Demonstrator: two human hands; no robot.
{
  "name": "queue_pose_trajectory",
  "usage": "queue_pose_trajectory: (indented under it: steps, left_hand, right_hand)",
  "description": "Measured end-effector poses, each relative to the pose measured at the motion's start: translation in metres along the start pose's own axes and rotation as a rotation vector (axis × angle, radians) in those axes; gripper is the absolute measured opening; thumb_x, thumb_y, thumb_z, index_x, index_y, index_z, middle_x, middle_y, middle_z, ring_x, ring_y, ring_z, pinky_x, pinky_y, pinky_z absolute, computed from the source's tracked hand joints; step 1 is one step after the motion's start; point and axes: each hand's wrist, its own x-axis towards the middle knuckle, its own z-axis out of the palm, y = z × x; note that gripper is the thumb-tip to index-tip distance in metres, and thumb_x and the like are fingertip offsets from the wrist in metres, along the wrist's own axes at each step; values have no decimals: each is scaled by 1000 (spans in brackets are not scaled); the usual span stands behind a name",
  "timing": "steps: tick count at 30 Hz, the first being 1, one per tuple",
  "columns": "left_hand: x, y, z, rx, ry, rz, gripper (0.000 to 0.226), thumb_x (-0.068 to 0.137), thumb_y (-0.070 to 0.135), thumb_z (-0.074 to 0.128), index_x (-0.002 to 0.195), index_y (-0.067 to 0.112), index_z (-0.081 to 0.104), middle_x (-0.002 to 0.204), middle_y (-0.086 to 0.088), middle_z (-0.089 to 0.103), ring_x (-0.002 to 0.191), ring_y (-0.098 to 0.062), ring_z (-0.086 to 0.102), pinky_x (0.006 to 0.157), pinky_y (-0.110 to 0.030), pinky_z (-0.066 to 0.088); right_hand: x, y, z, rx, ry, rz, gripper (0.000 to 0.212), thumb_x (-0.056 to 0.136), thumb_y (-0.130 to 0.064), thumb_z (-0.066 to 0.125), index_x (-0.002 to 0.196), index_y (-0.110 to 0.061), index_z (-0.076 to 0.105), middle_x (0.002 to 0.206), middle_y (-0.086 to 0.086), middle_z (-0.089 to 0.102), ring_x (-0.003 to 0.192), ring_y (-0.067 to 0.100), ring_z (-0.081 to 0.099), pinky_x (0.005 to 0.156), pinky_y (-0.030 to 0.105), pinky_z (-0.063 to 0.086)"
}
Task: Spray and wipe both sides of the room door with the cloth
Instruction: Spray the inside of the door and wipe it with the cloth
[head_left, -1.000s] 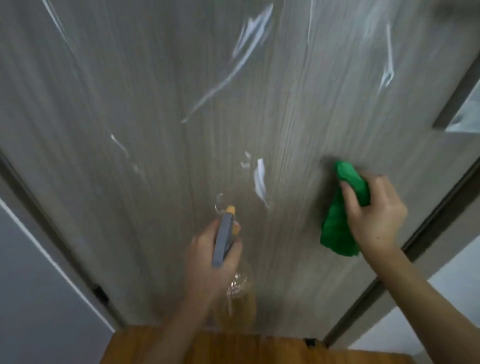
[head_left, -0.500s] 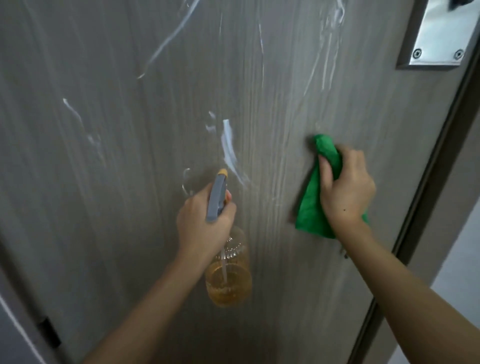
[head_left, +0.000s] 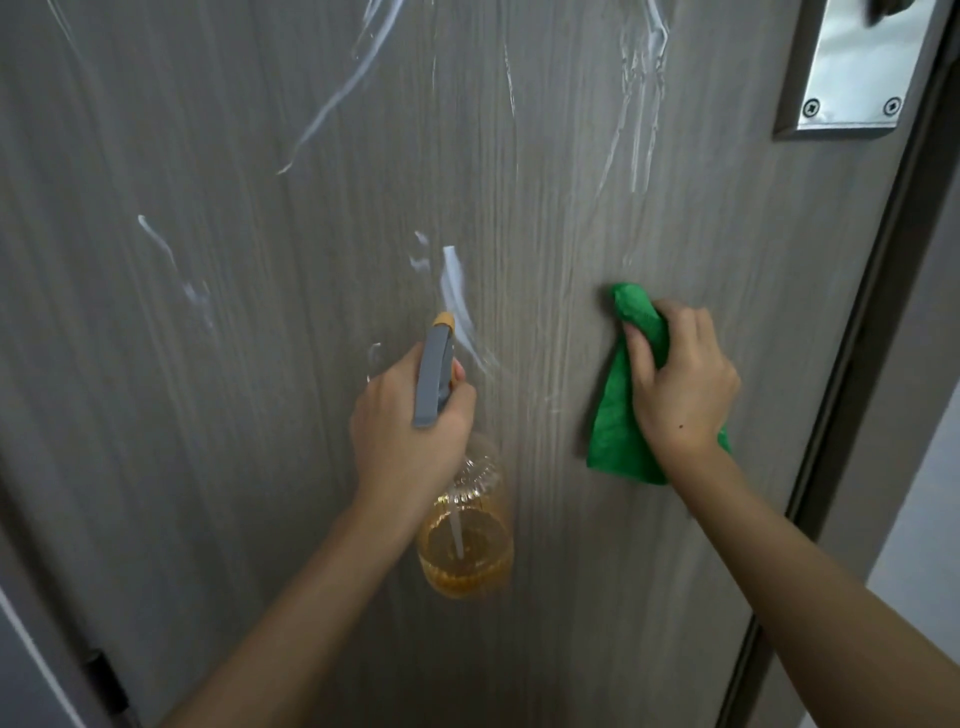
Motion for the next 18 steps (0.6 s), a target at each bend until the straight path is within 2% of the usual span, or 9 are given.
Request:
queue_pose_trajectory:
  steps: [3, 7, 9, 11, 14, 18]
  left_hand:
    - [-4, 3, -2, -5, -26, -11, 9, 86, 18, 61, 78, 20, 60, 62, 1, 58, 55, -20, 59, 52, -35, 48]
    - [-13, -9, -7, -108, -37, -61, 4, 85, 20, 62, 81, 19, 64, 68, 0, 62, 61, -24, 61, 56, -50, 54]
    - [-21, -22, -12, -133, -12, -118, 6, 84, 29, 61, 82, 24, 64, 65, 3, 59, 60, -21, 58, 57, -53, 54]
    - [-30, -37, -19, -110, 0, -162, 9, 88, 29, 62, 82, 24, 62, 63, 4, 55, 57, -20, 55, 55, -54, 53]
    - [-41, -54, -29, -21, 32, -189, 12, 90, 29, 61, 80, 22, 61, 60, 2, 56, 54, -20, 57, 51, -46, 52]
    - [-54, -67, -35, 72, 24, -220, 11, 89, 26, 63, 81, 19, 61, 57, -1, 56, 51, -21, 56, 48, -29, 40]
  right_hand:
    - [1, -1, -1, 0, -13, -2, 27, 92, -32, 56, 101, -7, 61, 87, 13, 60, 63, 31, 60, 55, 26, 33]
    - [1, -10, -3, 25, 13, -36, 25, 92, -31, 59, 99, -7, 62, 84, 11, 60, 62, 28, 59, 53, 25, 35]
    - [-2, -20, -2, 52, 29, -81, 24, 91, -30, 60, 99, -7, 62, 82, 10, 59, 61, 26, 58, 51, 25, 35]
    - [-4, -31, 0, 59, 21, -130, 22, 91, -31, 59, 100, -11, 60, 83, 9, 59, 63, 26, 58, 48, 26, 38]
    - [-7, -49, 9, 71, -39, -188, 26, 91, -35, 56, 103, -13, 60, 86, 9, 61, 66, 28, 62, 46, 30, 44]
    - [-13, -69, 27, 48, -107, -237, 29, 91, -36, 54, 102, -11, 64, 89, 8, 62, 65, 27, 63, 44, 29, 45]
